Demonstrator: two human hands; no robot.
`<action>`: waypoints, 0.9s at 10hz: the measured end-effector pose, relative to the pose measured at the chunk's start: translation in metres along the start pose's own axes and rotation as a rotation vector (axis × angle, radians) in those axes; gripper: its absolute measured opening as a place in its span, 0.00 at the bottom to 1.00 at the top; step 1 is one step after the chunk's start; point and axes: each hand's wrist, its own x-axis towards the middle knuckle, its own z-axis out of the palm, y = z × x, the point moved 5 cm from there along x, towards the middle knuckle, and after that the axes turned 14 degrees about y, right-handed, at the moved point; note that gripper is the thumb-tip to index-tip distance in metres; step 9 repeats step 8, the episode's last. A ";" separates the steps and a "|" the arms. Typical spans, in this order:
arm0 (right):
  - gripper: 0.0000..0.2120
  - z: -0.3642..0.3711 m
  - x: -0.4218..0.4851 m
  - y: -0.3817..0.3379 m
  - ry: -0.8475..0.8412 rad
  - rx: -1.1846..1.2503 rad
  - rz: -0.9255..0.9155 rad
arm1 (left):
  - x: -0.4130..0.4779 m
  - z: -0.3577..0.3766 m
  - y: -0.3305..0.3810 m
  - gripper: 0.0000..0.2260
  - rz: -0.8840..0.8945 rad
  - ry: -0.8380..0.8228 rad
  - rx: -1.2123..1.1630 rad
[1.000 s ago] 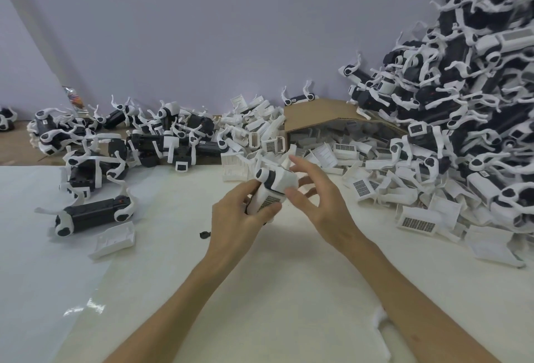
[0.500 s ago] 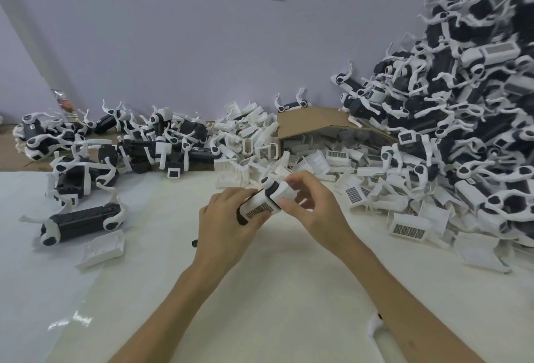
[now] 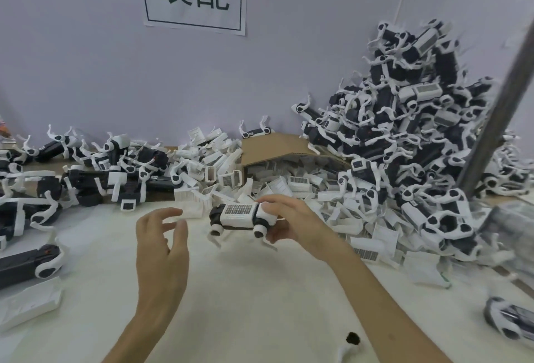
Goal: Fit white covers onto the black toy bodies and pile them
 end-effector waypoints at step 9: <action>0.11 -0.051 0.013 0.027 0.419 -0.179 -0.238 | -0.013 0.027 -0.012 0.06 -0.097 -0.257 0.064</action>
